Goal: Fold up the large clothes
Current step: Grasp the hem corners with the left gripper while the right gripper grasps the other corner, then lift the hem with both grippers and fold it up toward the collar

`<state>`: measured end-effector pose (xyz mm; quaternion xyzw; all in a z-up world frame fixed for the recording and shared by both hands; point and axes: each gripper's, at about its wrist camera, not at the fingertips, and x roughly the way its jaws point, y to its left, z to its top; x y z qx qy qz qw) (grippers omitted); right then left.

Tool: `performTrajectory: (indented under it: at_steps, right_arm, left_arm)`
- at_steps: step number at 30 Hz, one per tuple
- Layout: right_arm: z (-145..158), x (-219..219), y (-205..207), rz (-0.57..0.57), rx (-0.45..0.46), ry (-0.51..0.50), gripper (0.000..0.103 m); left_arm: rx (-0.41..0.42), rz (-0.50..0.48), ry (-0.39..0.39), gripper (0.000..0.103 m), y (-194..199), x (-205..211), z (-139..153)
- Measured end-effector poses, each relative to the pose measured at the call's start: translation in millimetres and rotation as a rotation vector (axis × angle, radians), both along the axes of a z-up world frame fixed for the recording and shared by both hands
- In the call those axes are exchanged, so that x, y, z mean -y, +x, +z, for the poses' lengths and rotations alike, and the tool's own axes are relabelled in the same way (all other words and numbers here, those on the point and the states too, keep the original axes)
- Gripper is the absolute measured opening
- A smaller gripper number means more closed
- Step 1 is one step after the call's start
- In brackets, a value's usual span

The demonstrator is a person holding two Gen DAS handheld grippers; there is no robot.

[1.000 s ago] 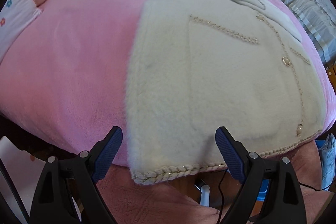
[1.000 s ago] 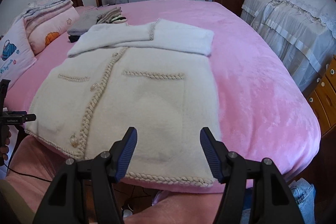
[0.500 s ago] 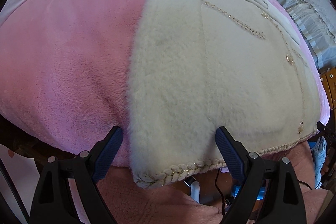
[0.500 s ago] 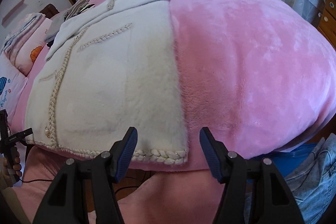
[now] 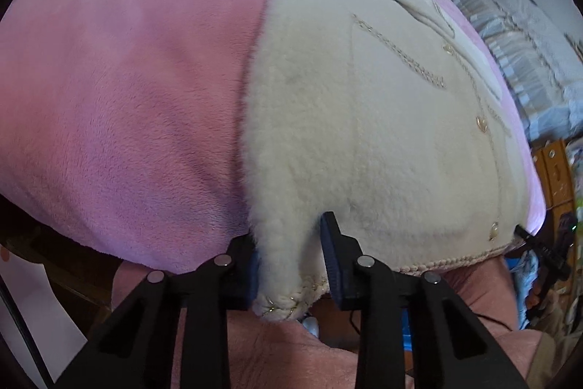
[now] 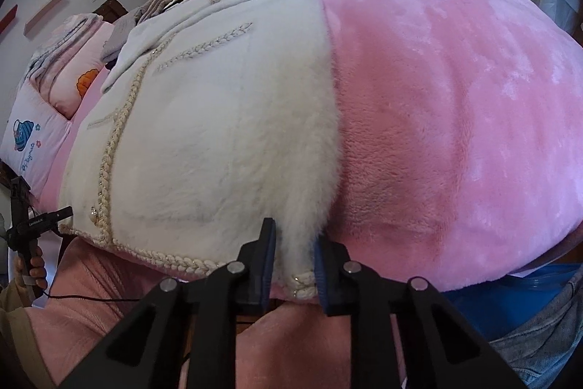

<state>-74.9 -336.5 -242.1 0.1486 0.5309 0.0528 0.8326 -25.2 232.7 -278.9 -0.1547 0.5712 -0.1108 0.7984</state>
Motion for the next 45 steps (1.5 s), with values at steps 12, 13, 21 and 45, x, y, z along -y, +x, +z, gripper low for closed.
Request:
performTrajectory:
  at_steps: [12, 13, 21, 45]
  right_arm:
    - [-5, -13, 11, 0.038, -0.018, -0.083, 0.009]
    - [2, -18, 8, 0.052, -0.002, -0.107, 0.008]
    - [99, -43, 2, 0.146, 0.228, -0.053, 0.007]
    - [124, 19, 333, -0.210, 0.276, 0.047, 0.013]
  left_arm:
    - [-0.039, -0.075, 0.176, 0.014, 9, 35, 2]
    - [-0.038, -0.081, 0.216, 0.011, 9, 41, 8]
    - [0.029, -0.015, 0.012, 0.008, 20, 51, 82]
    - [0.031, 0.340, -0.084, 0.017, 361, 33, 109]
